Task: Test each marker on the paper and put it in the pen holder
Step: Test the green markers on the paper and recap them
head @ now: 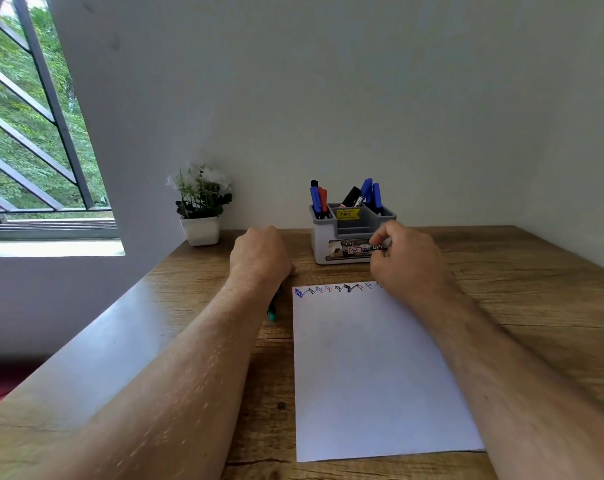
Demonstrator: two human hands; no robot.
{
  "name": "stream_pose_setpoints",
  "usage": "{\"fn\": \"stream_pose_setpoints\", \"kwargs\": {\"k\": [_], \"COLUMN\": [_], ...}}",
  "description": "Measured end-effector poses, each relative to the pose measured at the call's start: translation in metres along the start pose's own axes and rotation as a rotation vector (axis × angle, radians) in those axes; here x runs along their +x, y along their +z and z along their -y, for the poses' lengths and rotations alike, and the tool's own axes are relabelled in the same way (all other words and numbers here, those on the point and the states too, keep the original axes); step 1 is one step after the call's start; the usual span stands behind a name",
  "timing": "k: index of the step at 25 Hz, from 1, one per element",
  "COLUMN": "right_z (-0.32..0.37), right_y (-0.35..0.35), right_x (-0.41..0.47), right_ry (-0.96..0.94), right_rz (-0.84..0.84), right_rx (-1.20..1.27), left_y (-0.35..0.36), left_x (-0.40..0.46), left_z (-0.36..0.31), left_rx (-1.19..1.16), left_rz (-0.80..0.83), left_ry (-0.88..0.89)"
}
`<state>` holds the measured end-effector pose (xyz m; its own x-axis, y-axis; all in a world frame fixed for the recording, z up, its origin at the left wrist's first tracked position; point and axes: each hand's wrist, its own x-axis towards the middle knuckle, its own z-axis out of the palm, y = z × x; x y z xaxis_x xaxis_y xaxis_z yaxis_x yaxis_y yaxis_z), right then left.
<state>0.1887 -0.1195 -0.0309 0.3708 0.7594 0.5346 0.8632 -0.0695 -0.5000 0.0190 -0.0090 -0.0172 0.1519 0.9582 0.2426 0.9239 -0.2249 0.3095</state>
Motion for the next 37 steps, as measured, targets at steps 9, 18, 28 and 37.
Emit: {"fn": "stream_pose_setpoints", "kwargs": {"k": [9,18,28,37], "right_z": [-0.001,-0.001,0.002,0.006], "right_y": [0.001,0.001,0.003,0.001], "right_x": [-0.001,0.000,0.001,0.004], "right_ry": [0.008,0.005,-0.166,-0.118], "right_rz": [0.003,0.000,-0.105,0.034], "right_rx": [-0.006,-0.004,0.268,0.500], "left_y": [0.005,-0.014,-0.014,0.002], "left_x": [0.002,-0.003,-0.030,-0.039], "left_z": [0.001,-0.006,-0.042,-0.051], "left_rx": [-0.009,-0.629,-1.185,-1.003], "left_rz": [-0.046,-0.151,0.017,0.015], "left_ry": [0.006,-0.070,0.181,0.369]}}
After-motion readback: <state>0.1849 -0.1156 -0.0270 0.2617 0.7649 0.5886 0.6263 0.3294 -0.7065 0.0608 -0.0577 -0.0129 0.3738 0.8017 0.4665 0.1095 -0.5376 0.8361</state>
